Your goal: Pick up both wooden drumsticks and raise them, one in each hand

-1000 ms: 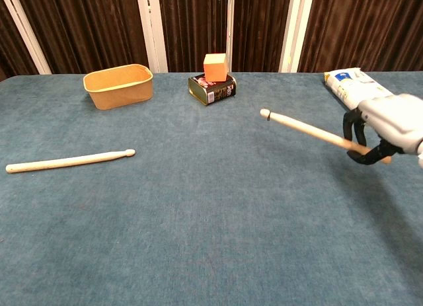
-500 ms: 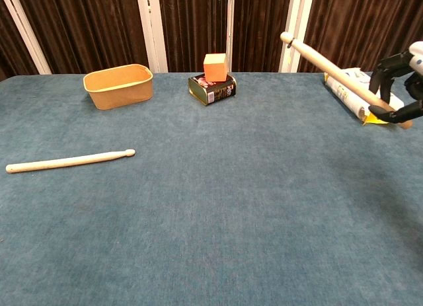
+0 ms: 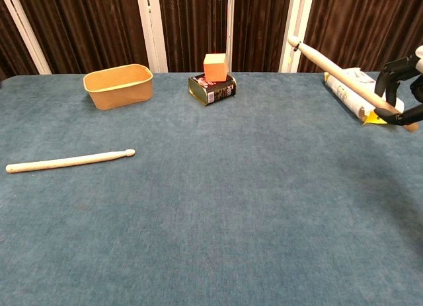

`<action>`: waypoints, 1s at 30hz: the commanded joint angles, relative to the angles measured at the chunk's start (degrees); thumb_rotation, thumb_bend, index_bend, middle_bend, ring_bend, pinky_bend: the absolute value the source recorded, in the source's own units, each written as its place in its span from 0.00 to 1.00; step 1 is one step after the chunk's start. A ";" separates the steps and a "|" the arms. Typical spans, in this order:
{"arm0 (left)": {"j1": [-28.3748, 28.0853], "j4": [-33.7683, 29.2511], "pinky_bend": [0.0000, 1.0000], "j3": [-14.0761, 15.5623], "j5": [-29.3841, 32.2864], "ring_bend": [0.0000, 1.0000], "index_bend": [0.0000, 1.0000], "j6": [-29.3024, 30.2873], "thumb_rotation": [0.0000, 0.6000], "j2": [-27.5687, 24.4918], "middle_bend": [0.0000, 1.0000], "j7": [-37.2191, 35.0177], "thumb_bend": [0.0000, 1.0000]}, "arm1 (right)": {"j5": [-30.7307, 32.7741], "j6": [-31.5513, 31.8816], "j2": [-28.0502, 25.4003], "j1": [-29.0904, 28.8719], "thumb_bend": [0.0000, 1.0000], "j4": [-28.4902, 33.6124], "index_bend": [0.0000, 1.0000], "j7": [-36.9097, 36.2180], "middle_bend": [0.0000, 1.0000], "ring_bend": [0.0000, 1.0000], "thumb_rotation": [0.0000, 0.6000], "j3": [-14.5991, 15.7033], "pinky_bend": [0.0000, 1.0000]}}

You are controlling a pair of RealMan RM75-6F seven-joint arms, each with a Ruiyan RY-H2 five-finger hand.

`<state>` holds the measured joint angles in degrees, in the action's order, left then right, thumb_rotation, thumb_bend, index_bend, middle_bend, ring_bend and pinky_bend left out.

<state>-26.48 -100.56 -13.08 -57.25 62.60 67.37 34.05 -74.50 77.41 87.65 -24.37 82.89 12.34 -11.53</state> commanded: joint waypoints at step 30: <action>-13.89 17.90 0.98 2.14 27.99 0.84 0.40 1.53 1.00 24.42 0.41 17.75 0.49 | 0.40 -1.43 0.15 0.36 0.58 -1.99 0.72 -0.85 0.65 0.89 1.00 -0.21 0.85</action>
<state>-40.33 -82.78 -10.99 -29.39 64.10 91.71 51.84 -74.09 75.98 87.80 -24.02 80.91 11.49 -11.75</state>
